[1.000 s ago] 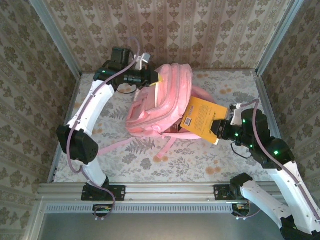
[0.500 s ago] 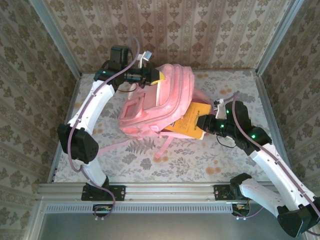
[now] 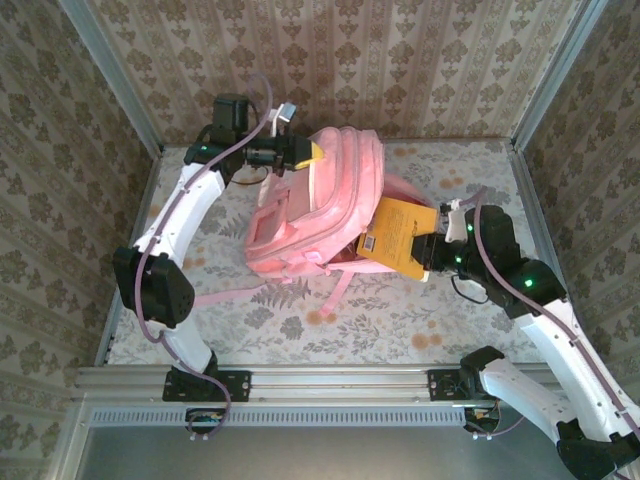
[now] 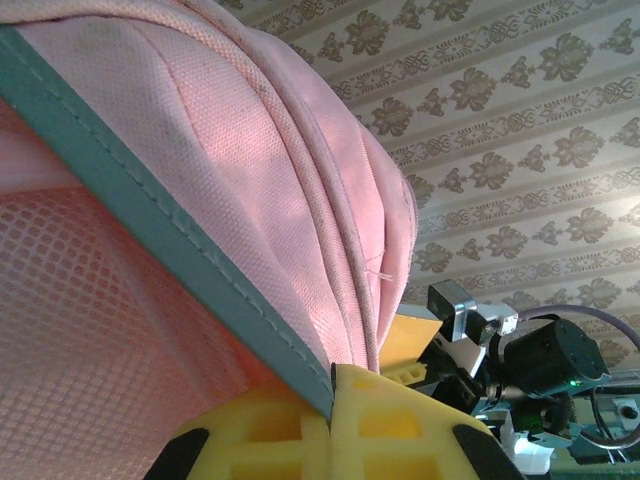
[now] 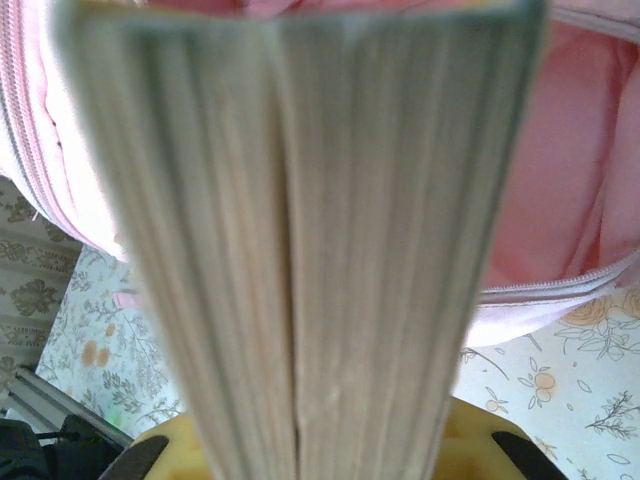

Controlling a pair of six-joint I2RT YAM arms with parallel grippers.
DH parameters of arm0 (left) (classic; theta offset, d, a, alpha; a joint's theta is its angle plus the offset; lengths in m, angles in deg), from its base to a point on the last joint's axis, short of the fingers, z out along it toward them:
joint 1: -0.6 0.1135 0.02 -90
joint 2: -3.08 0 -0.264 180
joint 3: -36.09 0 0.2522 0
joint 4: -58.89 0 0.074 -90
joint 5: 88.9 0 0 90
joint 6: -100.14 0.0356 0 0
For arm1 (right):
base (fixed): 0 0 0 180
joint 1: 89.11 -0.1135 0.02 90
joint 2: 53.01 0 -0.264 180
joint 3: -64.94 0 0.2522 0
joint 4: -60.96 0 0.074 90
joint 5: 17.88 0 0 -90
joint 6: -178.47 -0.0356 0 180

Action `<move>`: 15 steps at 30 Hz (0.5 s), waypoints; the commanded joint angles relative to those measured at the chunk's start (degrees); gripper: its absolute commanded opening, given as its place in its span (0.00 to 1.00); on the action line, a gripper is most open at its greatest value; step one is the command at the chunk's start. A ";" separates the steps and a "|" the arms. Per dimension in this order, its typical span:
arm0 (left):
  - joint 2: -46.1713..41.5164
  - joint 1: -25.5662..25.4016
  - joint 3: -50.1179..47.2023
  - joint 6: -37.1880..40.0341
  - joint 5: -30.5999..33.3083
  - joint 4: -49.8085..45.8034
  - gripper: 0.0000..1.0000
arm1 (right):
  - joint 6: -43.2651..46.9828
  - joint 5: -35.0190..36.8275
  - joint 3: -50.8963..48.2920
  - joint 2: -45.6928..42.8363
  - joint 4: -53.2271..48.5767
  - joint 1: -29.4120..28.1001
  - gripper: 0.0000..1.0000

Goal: Pack the student bag

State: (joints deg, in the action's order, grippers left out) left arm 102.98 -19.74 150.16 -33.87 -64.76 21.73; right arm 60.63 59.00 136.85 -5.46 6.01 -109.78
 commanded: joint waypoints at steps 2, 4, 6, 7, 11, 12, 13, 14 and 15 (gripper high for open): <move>-6.86 -0.70 1.25 -0.88 -6.71 10.38 0.00 | -4.66 -9.09 1.95 2.70 11.61 2.55 0.00; -7.14 -0.76 0.97 -1.20 -7.24 11.10 0.00 | -9.68 -15.31 1.00 4.69 18.07 4.65 0.00; -7.66 -0.80 0.33 -1.81 -7.89 12.43 0.00 | -15.73 -21.53 -0.12 7.37 25.29 6.76 0.00; -7.82 -0.78 0.07 -1.83 -8.09 12.62 0.00 | -17.78 -23.22 -0.67 8.40 27.82 7.27 0.00; -9.10 -0.67 -1.96 -1.67 -8.82 13.75 0.00 | -21.45 -27.33 -1.16 13.24 33.53 8.18 0.00; -9.31 -0.74 -2.45 -1.92 -8.84 14.41 0.00 | -22.68 -28.49 -1.37 14.58 35.05 8.19 0.00; -9.30 -0.76 -2.64 -2.27 -8.97 14.99 0.00 | -24.18 -29.68 -1.61 15.88 37.00 8.21 0.00; -9.33 -0.83 -2.82 -2.66 -8.99 15.48 0.00 | -26.52 -30.83 -2.07 17.53 39.65 8.15 0.00; -9.35 -0.92 -2.82 -3.04 -9.10 16.02 0.00 | -28.81 -31.41 -2.64 18.98 42.34 8.03 0.00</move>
State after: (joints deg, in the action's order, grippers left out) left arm 99.44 -20.29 145.49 -35.81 -67.04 26.08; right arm 39.76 35.20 134.93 11.37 34.84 -101.65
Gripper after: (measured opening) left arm 0.051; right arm 0.172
